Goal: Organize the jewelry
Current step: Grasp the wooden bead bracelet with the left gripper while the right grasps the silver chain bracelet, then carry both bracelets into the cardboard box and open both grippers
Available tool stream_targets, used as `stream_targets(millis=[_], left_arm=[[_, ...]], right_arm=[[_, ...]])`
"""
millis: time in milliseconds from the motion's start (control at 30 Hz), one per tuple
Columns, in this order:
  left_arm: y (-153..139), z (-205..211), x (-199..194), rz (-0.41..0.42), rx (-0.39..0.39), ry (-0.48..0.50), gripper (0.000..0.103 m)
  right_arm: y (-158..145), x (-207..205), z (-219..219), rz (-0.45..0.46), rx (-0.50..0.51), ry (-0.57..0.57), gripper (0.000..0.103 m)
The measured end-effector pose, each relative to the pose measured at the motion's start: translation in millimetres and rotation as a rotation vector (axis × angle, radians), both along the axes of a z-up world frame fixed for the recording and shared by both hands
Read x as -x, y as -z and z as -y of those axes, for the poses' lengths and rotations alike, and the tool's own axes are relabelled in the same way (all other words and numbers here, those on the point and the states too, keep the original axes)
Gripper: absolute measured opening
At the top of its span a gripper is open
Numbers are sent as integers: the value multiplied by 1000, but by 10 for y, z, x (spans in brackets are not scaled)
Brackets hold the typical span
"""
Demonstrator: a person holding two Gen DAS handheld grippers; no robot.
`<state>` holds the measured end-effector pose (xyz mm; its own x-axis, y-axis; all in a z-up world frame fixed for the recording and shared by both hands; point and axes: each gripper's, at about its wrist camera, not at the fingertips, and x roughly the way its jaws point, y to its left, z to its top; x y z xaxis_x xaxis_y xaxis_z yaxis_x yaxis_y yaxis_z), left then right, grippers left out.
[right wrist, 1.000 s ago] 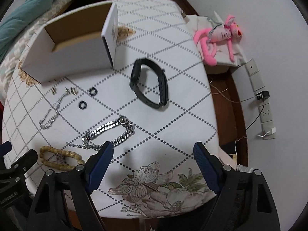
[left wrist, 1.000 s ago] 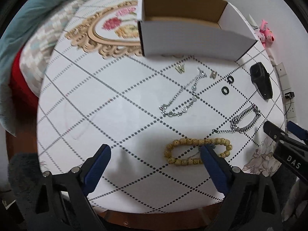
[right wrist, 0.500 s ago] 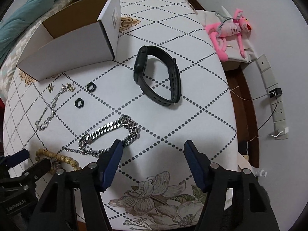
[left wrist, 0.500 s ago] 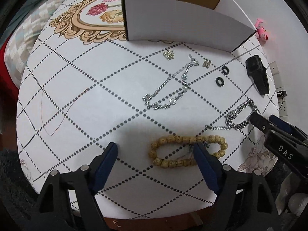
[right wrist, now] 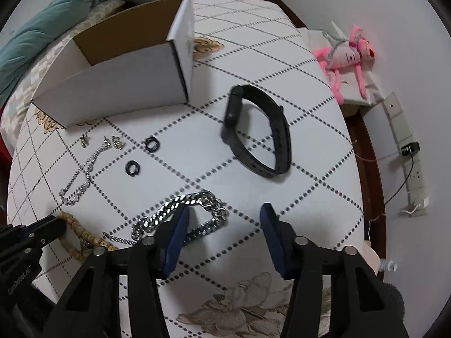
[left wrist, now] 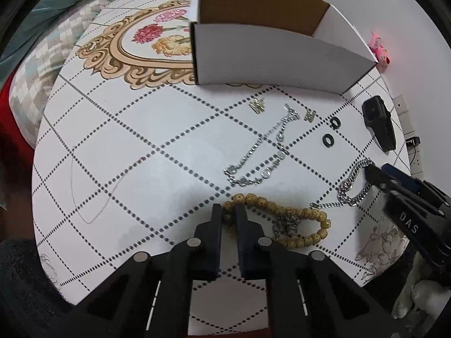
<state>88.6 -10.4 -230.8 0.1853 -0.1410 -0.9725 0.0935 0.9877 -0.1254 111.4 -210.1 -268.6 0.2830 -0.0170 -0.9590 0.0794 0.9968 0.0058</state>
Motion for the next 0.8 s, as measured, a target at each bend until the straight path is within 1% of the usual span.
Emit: stream_targets(millis=[33, 67, 100, 133, 200, 267, 300, 400, 467, 500, 600, 800], left_arm=[[-8, -33, -20, 6, 0, -3, 7], [-32, -69, -24, 16, 1, -6, 7], [-55, -56, -76, 26, -18, -5, 7], [-92, -72, -87, 37, -18, -7, 6], [-187, -106, -86, 69, -18, -9, 6], [-309, -158, -91, 97, -9, -7, 6], [-335, -178, -88, 128, 4, -13, 6], [-485, -160, -98, 170, 18, -1, 6], [-542, -55, -201, 190, 26, 4, 6], [-600, -88, -177, 203, 33, 7, 6], [-725, 180, -344, 228, 45, 13, 6], [-1036, 231, -401, 277, 99, 13, 6]], right_arm=[[-9, 5, 3, 5, -5, -1, 15], [-13, 17, 23, 7, -20, 3, 9], [-19, 30, 50, 11, -46, 10, 9], [-32, 44, 89, 15, -72, 22, 9], [-48, 70, 160, 27, -93, 41, 9], [-92, 78, 231, 57, -109, 53, 9], [-148, 109, 235, 77, -121, 59, 9], [-272, 130, 236, 113, -139, 50, 9], [-350, 121, 218, 126, -144, 33, 9], [-405, 136, 195, 140, -155, 27, 9], [-543, 110, 149, 165, -174, 16, 9], [-960, 14, 60, 242, -213, -29, 8]])
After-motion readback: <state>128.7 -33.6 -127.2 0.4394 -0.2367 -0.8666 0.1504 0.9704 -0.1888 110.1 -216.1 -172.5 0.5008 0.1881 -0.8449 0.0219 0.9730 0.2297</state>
